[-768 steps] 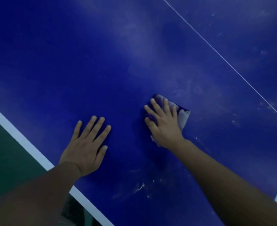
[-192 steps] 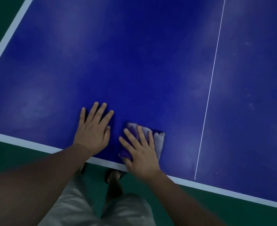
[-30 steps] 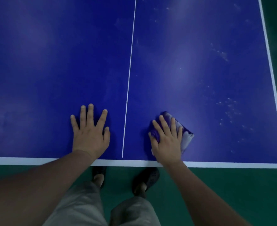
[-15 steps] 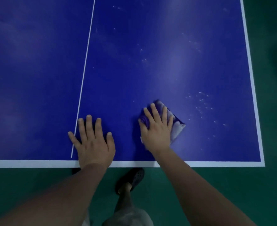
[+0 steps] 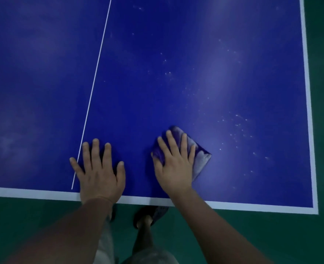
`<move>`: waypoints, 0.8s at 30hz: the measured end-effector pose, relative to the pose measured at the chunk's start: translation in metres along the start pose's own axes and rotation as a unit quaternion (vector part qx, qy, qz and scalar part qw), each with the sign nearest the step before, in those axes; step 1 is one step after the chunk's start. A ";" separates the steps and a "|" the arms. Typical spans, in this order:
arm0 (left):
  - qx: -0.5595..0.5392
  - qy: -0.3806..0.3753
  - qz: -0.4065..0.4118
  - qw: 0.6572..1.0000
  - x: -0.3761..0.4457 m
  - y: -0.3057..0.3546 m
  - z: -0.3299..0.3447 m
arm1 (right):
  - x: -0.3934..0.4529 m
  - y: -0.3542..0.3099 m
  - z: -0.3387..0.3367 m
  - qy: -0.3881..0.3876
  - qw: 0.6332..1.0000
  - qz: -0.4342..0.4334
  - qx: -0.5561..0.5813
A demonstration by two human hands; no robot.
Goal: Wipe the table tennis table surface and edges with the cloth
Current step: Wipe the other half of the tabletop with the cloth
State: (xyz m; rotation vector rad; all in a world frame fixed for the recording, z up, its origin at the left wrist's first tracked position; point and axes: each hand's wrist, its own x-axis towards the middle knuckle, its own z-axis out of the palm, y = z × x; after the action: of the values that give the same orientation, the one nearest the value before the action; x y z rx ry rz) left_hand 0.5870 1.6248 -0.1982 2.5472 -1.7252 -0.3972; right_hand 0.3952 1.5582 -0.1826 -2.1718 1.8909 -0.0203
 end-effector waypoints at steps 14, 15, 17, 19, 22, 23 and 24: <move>0.005 -0.019 0.112 0.993 -0.002 -0.004 -0.009 | -0.062 0.026 0.001 -0.017 0.996 -0.089 -0.025; 0.003 -0.023 0.123 0.992 -0.002 -0.005 -0.010 | -0.053 0.030 -0.003 -0.015 0.998 -0.051 -0.021; 0.006 -0.027 0.152 0.988 -0.004 -0.004 -0.013 | -0.027 0.017 -0.008 -0.002 0.998 0.058 0.004; 0.018 -0.036 0.187 0.981 -0.006 -0.004 -0.014 | -0.010 -0.010 -0.005 0.011 0.992 0.120 0.033; 0.033 -0.048 0.215 0.975 -0.006 -0.003 -0.015 | -0.025 -0.039 0.009 0.014 0.999 0.025 0.032; 0.035 -0.050 0.213 0.975 -0.005 -0.001 -0.015 | -0.039 -0.041 0.013 0.014 1.000 -0.010 0.023; 0.034 -0.050 0.205 0.977 -0.005 0.001 -0.016 | -0.053 -0.036 0.015 0.013 0.999 -0.029 0.017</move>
State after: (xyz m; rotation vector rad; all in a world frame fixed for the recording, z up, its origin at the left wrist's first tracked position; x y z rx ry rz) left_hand 0.5880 1.6270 -0.1821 2.1565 -2.2674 -0.4541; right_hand 0.4253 1.6167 -0.1815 -2.2133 1.8276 -0.0905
